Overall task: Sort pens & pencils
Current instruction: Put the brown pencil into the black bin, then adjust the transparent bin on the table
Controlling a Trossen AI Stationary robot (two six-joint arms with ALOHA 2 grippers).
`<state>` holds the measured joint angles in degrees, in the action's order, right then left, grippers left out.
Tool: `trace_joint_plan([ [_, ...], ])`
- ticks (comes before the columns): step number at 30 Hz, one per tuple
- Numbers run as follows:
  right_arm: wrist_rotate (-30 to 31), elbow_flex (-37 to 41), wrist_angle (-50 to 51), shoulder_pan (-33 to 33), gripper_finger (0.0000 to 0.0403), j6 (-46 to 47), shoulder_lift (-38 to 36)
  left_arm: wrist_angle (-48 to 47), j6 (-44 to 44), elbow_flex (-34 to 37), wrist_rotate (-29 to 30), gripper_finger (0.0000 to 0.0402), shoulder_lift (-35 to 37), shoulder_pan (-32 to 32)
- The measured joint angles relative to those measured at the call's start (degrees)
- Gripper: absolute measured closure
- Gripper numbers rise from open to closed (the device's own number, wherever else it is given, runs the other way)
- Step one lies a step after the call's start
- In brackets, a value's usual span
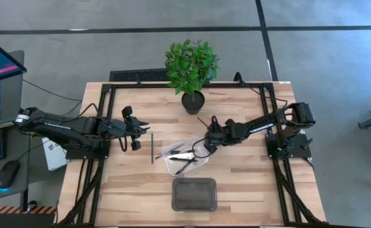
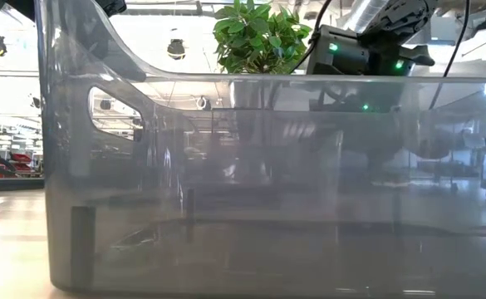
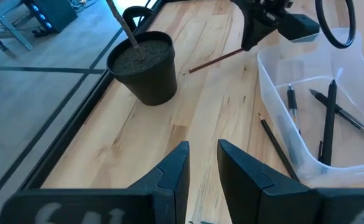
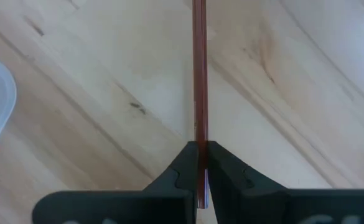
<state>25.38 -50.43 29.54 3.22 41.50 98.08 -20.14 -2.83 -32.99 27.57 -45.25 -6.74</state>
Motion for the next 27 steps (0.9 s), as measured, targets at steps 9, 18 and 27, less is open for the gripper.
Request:
trace_joint_plan([
  [9,1.8,-0.1,0.5,0.0,0.0356,0.0,-2.7,0.0,0.0,0.0,0.0,0.0327,0.0,0.0],
  [18,3.3,-0.1,1.2,1.4,0.0367,-1.3,-17.1,-0.1,0.0,0.0,0.0,0.0327,0.0,0.0],
  [27,1.9,-0.2,1.1,8.7,0.0384,-0.7,-26.7,-0.1,0.0,0.0,0.0,0.0327,0.0,0.0],
])
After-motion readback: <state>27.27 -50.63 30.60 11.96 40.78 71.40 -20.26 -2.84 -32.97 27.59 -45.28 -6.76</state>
